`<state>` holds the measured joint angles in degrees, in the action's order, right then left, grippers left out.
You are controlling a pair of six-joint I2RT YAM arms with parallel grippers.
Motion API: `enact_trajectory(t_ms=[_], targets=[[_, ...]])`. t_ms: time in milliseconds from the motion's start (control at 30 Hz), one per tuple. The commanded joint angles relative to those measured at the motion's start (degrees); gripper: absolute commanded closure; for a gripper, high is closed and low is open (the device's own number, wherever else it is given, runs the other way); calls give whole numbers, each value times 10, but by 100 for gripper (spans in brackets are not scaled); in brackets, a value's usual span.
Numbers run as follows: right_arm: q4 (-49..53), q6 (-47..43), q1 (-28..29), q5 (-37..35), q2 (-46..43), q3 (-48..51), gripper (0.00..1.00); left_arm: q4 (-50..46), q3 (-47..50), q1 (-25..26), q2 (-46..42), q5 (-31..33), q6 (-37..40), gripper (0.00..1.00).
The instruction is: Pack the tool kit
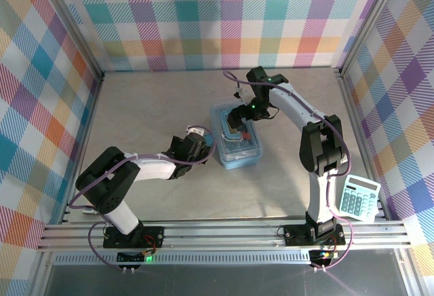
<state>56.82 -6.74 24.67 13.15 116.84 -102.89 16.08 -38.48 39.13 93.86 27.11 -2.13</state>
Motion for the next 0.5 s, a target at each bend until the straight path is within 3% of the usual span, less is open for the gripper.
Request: enact_trajectory(t_ms=[0,467], targets=[[47,-25,12,43,11,20,1,75,4,-6,-24,-16,-5,0],[45,-25,11,48,10,24,1,105,10,-6,-46,-51,-4,0]])
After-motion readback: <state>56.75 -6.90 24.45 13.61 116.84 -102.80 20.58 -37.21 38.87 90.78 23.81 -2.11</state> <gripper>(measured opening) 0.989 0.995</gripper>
